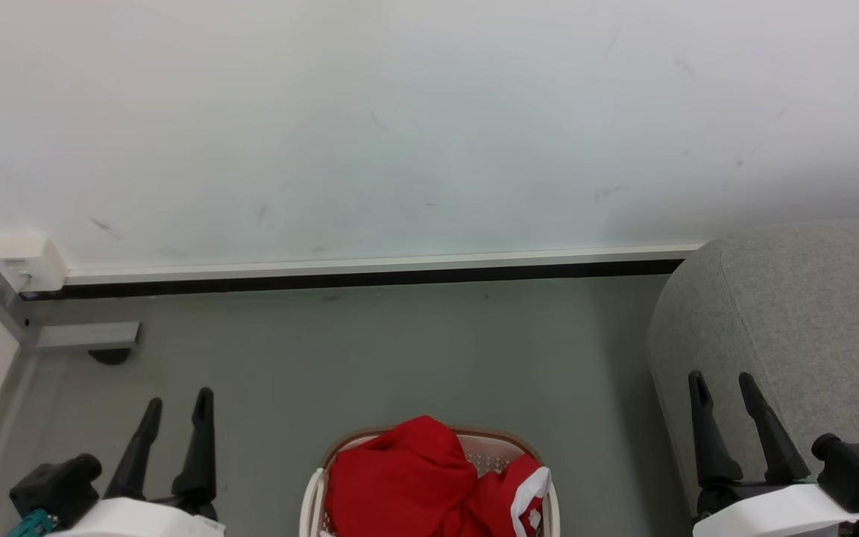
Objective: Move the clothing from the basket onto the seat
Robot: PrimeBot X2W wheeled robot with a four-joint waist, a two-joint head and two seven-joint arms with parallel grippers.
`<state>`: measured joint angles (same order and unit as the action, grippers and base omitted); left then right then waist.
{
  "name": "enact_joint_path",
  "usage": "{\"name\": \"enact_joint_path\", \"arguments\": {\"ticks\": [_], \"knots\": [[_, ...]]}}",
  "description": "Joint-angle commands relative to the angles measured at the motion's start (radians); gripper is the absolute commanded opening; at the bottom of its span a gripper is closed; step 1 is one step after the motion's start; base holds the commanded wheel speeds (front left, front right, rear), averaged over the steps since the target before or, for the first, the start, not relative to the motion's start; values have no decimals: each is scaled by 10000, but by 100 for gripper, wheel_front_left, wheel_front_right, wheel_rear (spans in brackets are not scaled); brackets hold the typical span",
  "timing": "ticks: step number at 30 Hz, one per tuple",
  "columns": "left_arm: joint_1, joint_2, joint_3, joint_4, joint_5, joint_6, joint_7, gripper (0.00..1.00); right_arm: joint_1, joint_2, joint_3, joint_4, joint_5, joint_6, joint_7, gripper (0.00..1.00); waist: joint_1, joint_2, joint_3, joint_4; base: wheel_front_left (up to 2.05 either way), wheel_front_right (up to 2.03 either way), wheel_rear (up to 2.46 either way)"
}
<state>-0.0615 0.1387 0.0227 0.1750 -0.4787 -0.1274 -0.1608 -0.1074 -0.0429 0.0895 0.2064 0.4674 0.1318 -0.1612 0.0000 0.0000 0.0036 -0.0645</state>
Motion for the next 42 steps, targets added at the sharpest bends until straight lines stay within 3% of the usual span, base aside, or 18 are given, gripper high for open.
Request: {"name": "enact_joint_path", "arguments": {"ticks": [1,42], "knots": [[-8,131,2,-68,345,-35,-133,100,-230,-95,59,-43,-338,-13,-115,100,0,0,3,-7,0,0,0],[65,295,-90,0,3147,-27,-948,100,-282,-104,577,-84,-3218,-20,-954,100,0,0,15,-281,0,0,0]]}}
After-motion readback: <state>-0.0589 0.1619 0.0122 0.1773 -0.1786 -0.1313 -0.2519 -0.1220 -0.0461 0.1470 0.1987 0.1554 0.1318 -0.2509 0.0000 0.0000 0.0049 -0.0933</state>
